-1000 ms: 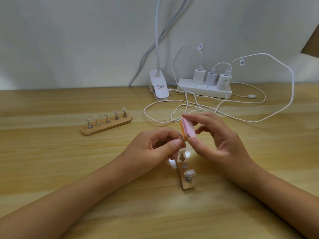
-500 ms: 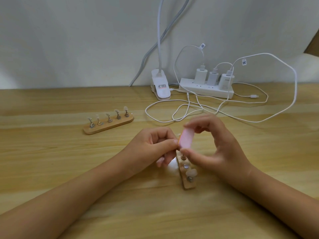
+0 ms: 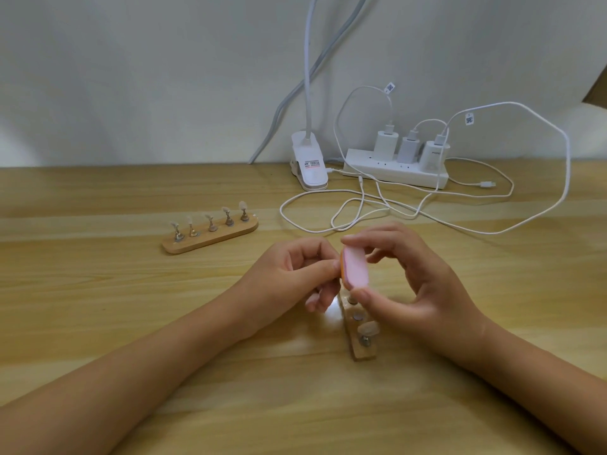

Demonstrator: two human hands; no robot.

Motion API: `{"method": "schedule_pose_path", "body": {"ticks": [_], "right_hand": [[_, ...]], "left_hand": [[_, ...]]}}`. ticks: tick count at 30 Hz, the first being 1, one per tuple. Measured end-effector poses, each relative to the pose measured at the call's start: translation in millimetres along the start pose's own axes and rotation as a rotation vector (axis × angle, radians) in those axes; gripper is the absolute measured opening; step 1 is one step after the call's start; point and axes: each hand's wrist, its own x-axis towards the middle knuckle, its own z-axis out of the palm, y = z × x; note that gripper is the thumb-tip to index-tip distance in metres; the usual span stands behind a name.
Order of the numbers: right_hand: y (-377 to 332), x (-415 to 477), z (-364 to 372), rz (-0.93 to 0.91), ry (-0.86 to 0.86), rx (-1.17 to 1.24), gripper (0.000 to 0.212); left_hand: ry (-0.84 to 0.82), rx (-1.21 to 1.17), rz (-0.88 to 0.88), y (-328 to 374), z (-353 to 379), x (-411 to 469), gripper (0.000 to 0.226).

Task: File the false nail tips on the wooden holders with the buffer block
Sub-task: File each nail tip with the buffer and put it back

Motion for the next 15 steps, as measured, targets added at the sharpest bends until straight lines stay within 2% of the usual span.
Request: {"method": "schedule_pose_path", "body": {"ticks": [3, 7, 11, 15], "right_hand": [[2.3, 2.5, -4.1, 0.124, 0.068, 0.071, 0.041], [-0.5, -0.5, -3.0, 0.044, 0.022, 0.038, 0.041], [2.1, 1.9, -4.3, 0.130, 0.066, 0.060, 0.042], [-1.8, -0.4, -2.2, 0.058, 0.011, 0.032, 0.040]], "left_hand": [[0.010, -0.006, 0.021, 0.0, -0.2, 0.2, 0.012], [0.005, 0.026, 0.038, -2.0, 0.2, 1.6, 0.009], [0.005, 0.029, 0.050, -3.2, -0.4, 2.3, 0.010], [-0.013, 0.023, 0.043, -4.0, -0.2, 1.7, 0.014]]}}
